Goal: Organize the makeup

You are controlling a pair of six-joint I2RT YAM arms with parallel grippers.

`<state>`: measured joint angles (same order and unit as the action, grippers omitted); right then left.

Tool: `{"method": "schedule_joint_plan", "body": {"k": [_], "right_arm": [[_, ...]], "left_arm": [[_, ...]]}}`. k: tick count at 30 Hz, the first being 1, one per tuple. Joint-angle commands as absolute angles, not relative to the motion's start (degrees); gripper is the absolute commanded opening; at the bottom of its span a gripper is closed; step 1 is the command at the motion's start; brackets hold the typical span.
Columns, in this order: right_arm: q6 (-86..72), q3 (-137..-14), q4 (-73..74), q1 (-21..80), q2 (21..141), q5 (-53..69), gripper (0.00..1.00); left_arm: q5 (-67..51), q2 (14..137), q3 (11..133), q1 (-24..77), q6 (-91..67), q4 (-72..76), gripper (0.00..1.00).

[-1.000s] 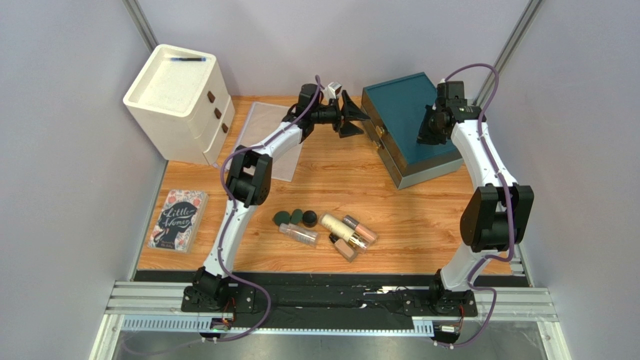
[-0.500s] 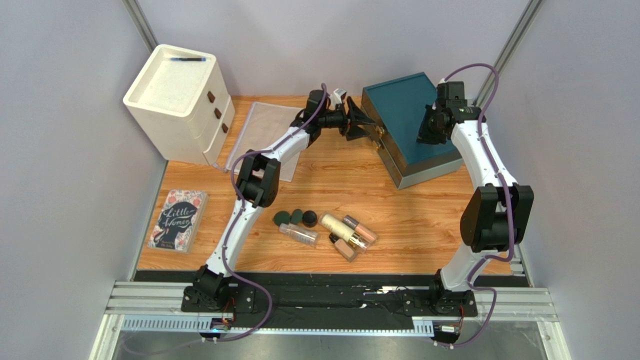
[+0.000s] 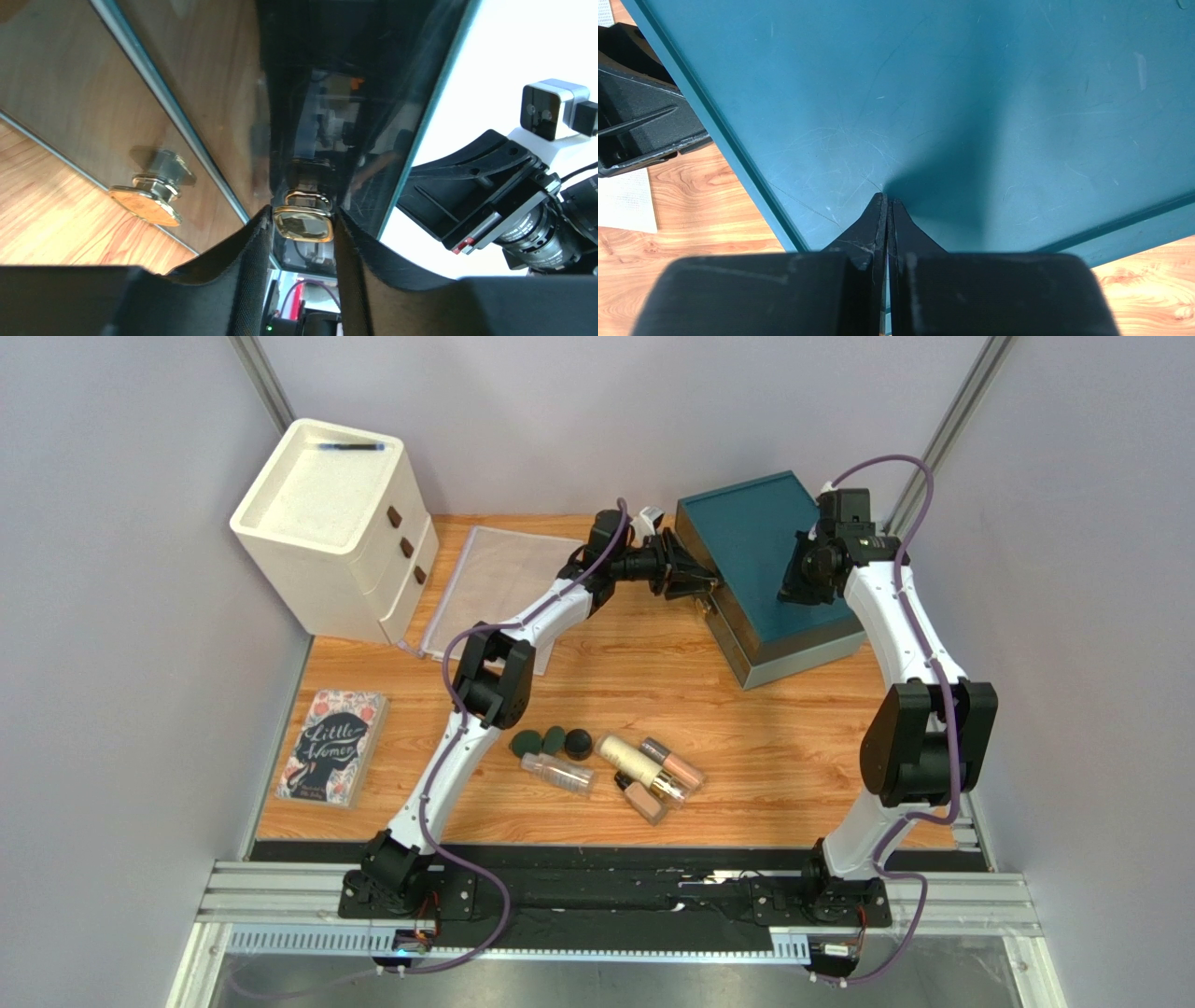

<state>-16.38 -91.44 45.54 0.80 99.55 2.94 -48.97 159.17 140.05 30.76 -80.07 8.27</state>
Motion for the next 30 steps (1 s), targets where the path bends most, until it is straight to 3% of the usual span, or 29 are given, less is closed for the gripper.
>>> {"method": "schedule_joint_plan", "body": {"k": [1,5,7,10,30], "right_arm": [[-14.9,-89.3,48.6,0.5,101.1,2.6,0.0],[-14.9,-88.9,48.7,0.5,101.1,2.6,0.0],[-14.9,-88.7,48.7,0.6,101.0,2.7,0.0],[-15.1,-88.2,48.7,0.5,100.9,2.8,0.0],[-15.5,-87.3,48.5,0.5,101.4,2.9,0.0]], "left_arm": [[-48.4,159.9,142.8,31.6,-81.2,8.3,0.38],[-48.7,159.5,142.5,31.6,-80.9,8.6,0.17],[-48.7,159.2,141.9,31.6,-80.3,8.5,0.14],[-48.7,157.0,138.5,31.4,-78.5,8.4,0.01],[-47.4,140.0,112.0,26.4,-62.2,-1.2,0.0]]}}
